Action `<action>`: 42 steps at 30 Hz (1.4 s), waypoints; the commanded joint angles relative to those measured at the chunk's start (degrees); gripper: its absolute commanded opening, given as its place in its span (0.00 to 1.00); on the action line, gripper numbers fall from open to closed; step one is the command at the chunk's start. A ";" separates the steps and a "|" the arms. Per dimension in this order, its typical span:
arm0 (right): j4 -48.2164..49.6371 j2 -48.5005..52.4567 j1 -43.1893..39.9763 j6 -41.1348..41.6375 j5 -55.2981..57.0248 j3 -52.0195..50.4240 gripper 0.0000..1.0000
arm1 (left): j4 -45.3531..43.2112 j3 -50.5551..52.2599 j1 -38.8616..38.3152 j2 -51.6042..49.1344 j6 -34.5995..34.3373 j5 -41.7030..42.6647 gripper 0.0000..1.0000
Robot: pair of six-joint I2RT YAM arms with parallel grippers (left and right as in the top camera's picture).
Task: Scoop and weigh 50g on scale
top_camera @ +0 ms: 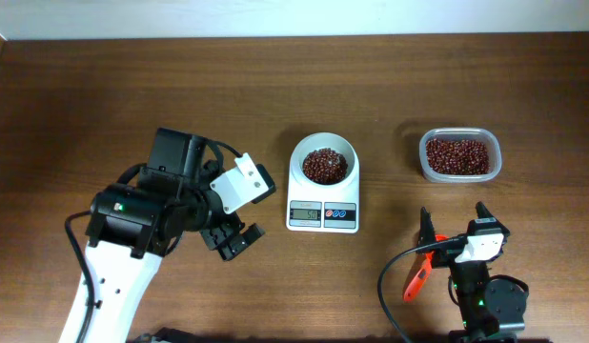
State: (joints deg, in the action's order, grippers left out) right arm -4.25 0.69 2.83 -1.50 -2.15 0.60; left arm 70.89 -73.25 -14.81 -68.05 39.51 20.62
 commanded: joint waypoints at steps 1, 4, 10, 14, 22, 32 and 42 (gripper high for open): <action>-0.61 -0.50 0.15 -0.20 0.50 -0.26 0.99 | -0.07 -0.63 0.35 0.13 0.92 0.61 0.99; -0.61 -0.50 0.15 0.52 0.61 -0.28 0.99 | -0.09 -0.63 0.35 0.13 0.92 0.61 0.99; -0.61 -0.50 0.15 2.40 0.70 -0.26 0.99 | -0.09 -0.63 0.35 0.13 0.92 0.61 0.99; -0.61 -0.50 0.15 2.38 0.70 -0.28 0.99 | -0.09 -0.63 0.35 0.13 0.92 0.61 0.99; -0.31 -0.37 0.15 2.36 0.70 -0.28 0.99 | -0.09 -0.63 0.35 0.13 0.92 0.61 0.99; -0.31 -0.37 0.15 2.36 0.70 -0.28 0.99 | -0.07 -0.63 0.35 0.13 0.92 0.61 0.99; -0.31 -0.37 0.15 2.36 0.70 -0.28 0.99 | 6.60 -0.63 0.35 0.13 0.90 0.52 0.99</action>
State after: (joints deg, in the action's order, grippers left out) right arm -4.19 0.69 2.83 0.25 -2.13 0.60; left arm 72.79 -73.30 -14.81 -68.05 39.51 20.60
